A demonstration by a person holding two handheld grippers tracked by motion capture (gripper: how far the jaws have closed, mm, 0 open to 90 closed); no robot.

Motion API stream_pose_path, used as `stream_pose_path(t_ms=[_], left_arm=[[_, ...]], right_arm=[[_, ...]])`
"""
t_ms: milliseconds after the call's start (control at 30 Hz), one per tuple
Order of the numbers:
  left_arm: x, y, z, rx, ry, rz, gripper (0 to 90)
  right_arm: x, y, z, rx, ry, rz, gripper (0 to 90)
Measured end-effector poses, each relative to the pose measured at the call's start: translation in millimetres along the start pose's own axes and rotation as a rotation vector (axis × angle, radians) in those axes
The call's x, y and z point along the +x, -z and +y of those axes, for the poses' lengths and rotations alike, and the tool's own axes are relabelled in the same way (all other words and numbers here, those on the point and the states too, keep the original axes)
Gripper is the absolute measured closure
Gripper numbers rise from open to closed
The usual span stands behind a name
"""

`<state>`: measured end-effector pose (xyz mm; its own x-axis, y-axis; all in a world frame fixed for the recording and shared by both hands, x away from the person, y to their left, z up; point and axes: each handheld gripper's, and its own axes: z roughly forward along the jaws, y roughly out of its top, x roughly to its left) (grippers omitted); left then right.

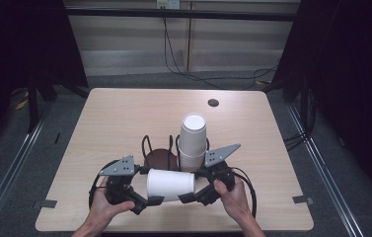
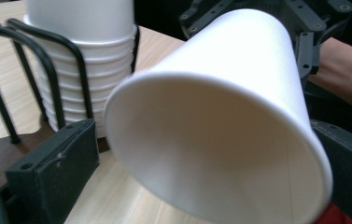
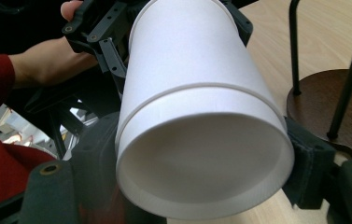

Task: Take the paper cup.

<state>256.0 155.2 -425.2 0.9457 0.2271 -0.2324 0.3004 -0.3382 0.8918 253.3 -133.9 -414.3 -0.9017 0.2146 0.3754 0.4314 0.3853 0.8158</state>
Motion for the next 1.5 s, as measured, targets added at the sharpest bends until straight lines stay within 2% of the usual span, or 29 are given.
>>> stream_pose_path(t_ms=[67,267,433,533,967,1300,1500], left_arm=[[-0.9,-0.8,0.1,-0.013,0.002,-0.019,1.7],[-1.9,-2.1,0.0,-0.032,-0.001,-0.016,3.0],[-3.0,-1.4,0.1,-0.029,-0.008,-0.012,3.5],[-3.7,-0.5,1.5,-0.006,-0.019,-0.005,5.2],[-5.2,7.9,5.2,-0.014,-0.028,-0.021,13.2],[-7.2,11.1,8.8,0.001,-0.031,-0.030,16.1],[-5.5,12.3,8.7,0.029,-0.013,-0.022,16.6]], right_arm=[[1.2,-1.7,0.8,0.005,0.005,0.002,25.4],[1.4,-0.4,1.2,-0.002,0.004,0.006,25.4],[0.1,-0.8,0.5,0.001,-0.005,0.016,25.4],[-1.3,-2.5,-0.7,0.014,-0.014,0.022,25.5],[-4.3,-6.6,-2.9,0.028,-0.024,0.019,21.8],[-2.0,-11.9,-2.4,0.063,-0.012,-0.020,16.5],[-1.9,-13.9,-3.5,0.065,-0.012,-0.035,13.9]])
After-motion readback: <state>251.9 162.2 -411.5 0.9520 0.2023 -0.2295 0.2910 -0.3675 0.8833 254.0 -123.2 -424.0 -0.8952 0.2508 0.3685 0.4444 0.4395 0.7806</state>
